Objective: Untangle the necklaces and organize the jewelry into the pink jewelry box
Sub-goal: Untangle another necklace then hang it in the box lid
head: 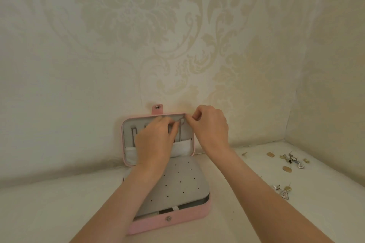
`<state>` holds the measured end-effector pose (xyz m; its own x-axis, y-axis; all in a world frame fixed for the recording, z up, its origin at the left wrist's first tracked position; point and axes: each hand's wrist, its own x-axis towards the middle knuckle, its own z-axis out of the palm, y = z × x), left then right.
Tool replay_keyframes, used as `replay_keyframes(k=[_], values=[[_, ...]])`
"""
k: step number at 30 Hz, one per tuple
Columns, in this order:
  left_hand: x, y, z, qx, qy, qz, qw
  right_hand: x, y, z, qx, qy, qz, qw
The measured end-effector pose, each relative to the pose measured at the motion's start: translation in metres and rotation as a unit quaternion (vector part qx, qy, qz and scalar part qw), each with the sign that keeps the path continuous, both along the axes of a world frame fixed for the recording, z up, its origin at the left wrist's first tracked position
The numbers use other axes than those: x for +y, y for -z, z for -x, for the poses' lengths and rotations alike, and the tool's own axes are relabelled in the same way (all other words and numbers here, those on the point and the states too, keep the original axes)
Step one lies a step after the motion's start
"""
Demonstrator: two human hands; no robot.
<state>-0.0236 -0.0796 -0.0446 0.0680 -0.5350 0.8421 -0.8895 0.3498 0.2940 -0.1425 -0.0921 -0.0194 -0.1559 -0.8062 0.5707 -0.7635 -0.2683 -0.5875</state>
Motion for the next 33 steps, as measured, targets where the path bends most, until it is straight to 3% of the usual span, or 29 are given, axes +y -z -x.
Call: replay_keyframes(k=[11, 19, 26, 29, 33], values=[[-0.005, -0.007, 0.001, -0.103, -0.080, -0.057, 0.990, -0.003, -0.001, 0.003, -0.018, -0.005, -0.058, 0.998], [0.007, 0.002, -0.009, -0.084, -0.018, -0.110, 0.990, 0.004, -0.004, 0.028, 0.030, -0.098, -0.147, 0.984], [0.011, 0.013, -0.008, -0.077, 0.027, -0.172, 0.982, 0.012, 0.001, 0.043, 0.076, -0.107, -0.211, 0.969], [0.013, 0.018, -0.008, -0.053, 0.051, -0.165, 0.984, 0.014, 0.002, 0.045, 0.030, -0.109, -0.203, 0.973], [0.013, 0.019, -0.008, -0.019, 0.066, -0.173, 0.983, 0.016, -0.014, 0.034, -0.151, -0.152, -0.150, 0.965]])
